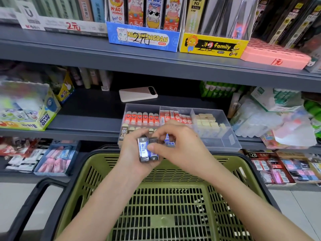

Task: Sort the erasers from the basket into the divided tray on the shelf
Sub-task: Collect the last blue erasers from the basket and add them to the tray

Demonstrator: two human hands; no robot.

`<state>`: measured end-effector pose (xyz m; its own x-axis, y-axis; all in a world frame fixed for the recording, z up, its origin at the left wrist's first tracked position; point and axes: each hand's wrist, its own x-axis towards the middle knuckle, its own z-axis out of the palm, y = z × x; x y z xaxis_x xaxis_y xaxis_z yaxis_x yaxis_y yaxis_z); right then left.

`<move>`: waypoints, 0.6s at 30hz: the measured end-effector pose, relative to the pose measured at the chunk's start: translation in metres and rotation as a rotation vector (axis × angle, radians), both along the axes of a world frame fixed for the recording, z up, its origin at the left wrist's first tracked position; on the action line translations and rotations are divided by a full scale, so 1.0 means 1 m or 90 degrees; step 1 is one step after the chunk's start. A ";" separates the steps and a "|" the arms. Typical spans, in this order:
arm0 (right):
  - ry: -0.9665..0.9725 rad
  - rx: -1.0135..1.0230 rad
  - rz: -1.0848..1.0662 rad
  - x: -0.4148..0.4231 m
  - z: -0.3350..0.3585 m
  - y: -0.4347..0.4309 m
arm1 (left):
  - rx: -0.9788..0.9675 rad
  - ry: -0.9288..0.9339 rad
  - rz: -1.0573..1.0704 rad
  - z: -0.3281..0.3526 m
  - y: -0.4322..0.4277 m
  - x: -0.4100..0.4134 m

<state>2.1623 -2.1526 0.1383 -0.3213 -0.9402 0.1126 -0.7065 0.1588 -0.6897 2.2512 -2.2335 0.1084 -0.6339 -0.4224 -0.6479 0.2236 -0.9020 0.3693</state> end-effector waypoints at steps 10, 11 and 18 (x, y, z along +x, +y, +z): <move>-0.362 -0.066 -0.082 -0.089 0.005 0.018 | 0.105 0.044 -0.037 -0.001 -0.003 0.004; -0.293 -0.015 -0.079 -0.098 0.000 0.018 | 0.096 0.043 -0.030 -0.001 -0.005 0.005; 0.083 0.236 -0.031 -0.114 -0.021 -0.001 | 0.072 0.045 -0.014 0.001 -0.009 0.006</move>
